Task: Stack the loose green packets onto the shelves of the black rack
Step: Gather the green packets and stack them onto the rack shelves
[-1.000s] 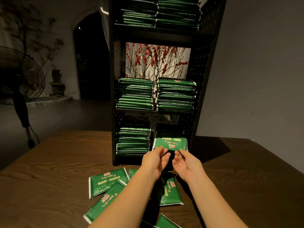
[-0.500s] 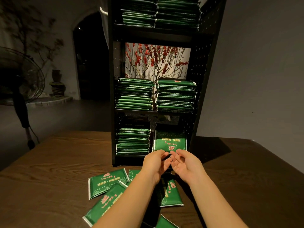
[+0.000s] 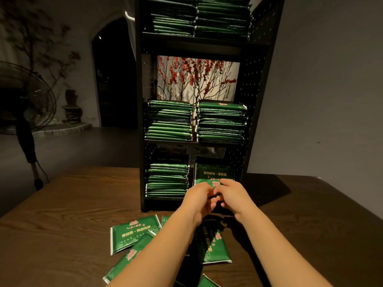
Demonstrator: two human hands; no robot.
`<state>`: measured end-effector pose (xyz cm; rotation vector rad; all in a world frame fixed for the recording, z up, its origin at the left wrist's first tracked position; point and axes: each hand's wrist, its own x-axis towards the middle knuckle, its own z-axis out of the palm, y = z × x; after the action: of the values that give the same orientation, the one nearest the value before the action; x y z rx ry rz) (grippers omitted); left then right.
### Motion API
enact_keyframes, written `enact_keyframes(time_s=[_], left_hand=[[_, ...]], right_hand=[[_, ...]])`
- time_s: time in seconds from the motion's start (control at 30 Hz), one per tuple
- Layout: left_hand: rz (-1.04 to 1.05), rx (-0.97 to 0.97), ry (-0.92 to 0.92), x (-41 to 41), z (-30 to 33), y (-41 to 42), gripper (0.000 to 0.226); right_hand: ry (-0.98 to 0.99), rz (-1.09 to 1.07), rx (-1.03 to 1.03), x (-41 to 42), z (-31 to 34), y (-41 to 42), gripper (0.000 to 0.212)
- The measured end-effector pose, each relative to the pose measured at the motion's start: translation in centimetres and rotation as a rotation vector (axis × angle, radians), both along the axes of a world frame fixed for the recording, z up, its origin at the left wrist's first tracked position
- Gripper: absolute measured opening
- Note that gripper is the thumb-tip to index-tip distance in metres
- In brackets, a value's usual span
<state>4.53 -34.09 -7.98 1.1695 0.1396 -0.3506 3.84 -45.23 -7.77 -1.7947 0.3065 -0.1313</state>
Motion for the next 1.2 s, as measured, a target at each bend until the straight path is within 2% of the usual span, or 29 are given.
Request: enact_keyframes(time_s=[0.03,0.1,0.27,0.6,0.7,0.83,1.2], left_hand=[[-0.004,-0.005,0.002,0.1,-0.1,-0.1,0.015],[-0.008,-0.014,0.007,0.2,-0.4,-0.2,0.014],[-0.009,0.023,0.045,0.6,-0.9,-0.3,0.013],[-0.106,-0.343,0.217,0.7,-1.2,-1.0,0.030],[-0.091,-0.392,0.243,0.5,-1.2,-1.2,0.031],[-0.095,-0.440,0.248,0.5,-0.9,-1.5,0.032],[-0.122,-0.459,0.252,1.5,-0.2,-1.8,0.029]], right_hand=[[-0.043,0.025,-0.217,0.1,0.0,0.0,0.041],[-0.092,0.066,-0.499,0.1,0.3,0.1,0.043],[-0.024,0.086,-0.823,0.5,0.7,0.4,0.050],[-0.041,0.134,-0.848,0.6,0.9,-0.4,0.051],[-0.134,0.099,-0.835,0.5,0.3,-0.6,0.047],[-0.139,0.095,-0.859,0.6,0.7,-0.6,0.051],[-0.185,0.238,-1.086,1.3,3.0,-0.8,0.061]])
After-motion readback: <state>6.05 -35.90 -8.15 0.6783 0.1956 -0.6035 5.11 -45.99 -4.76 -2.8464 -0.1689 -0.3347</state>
